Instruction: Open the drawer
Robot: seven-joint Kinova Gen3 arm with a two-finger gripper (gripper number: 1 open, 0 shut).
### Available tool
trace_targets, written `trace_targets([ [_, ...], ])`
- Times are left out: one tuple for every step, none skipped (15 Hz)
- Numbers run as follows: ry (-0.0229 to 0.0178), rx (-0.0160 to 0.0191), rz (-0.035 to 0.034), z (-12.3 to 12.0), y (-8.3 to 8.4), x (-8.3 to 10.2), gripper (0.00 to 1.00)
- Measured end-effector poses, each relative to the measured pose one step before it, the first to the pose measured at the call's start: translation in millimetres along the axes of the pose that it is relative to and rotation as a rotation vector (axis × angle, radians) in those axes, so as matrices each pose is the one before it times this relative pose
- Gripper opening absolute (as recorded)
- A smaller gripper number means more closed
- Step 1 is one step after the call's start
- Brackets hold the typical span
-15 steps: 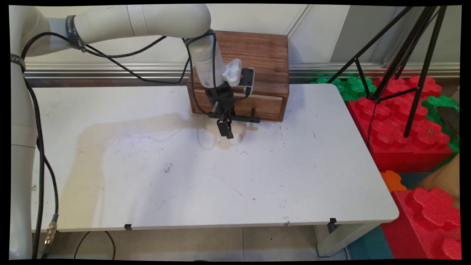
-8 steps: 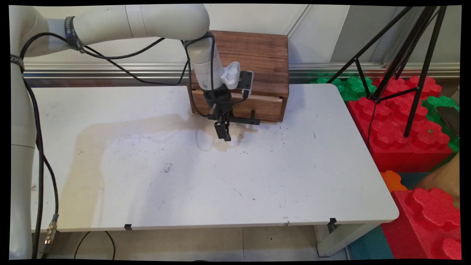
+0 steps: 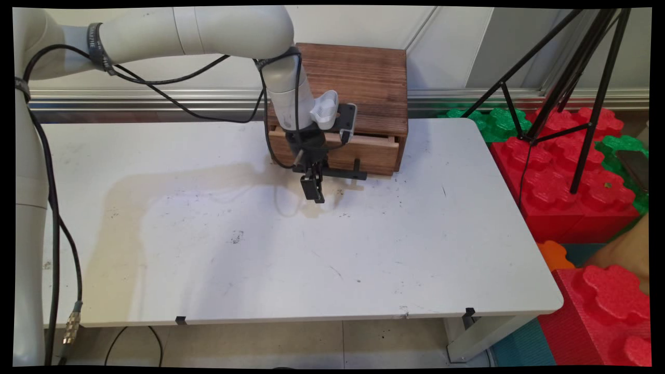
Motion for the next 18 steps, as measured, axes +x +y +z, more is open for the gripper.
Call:
trace_targets([
  [0.00021,-0.00141,0.00175,-0.25,1.76,0.15,1.00],
  [0.00034,-0.00134,0.00082,-0.19,1.36,0.20,1.00],
  [0.00074,-0.00190,0.00148,-0.26,1.97,0.35,1.00],
  [0.00054,-0.00223,0.00145,-0.30,2.50,0.33,1.00],
  [0.00047,-0.00291,0.00148,-0.25,2.66,0.37,1.00],
  [0.00049,-0.00260,0.00081,-0.19,2.41,0.18,1.00],
  [0.00083,-0.00178,0.00053,-0.19,1.72,0.22,1.00],
  [0.00073,-0.00339,0.00143,-0.11,2.93,0.39,1.00],
  [0.00088,-0.00310,0.00140,-0.13,2.61,0.27,1.00],
  [0.00124,-0.00375,0.00181,-0.11,3.05,0.32,1.00],
  [0.00083,-0.00349,0.00196,-0.03,2.93,0.36,1.00],
  [0.00089,-0.00267,0.00150,0.01,2.50,0.29,1.00],
  [0.00051,-0.00189,0.00114,0.02,1.60,0.16,1.00],
  [0.00008,-0.00236,0.00170,0.08,2.47,0.19,1.00],
  [0.00043,-0.00153,0.00087,0.04,1.67,0.13,1.00],
  [0.00044,-0.00210,0.00118,0.10,2.43,0.25,1.00],
  [0.00031,-0.00119,0.00051,0.07,1.72,0.12,1.00],
  [0.00101,-0.00192,0.00084,0.13,2.54,0.40,1.00],
])
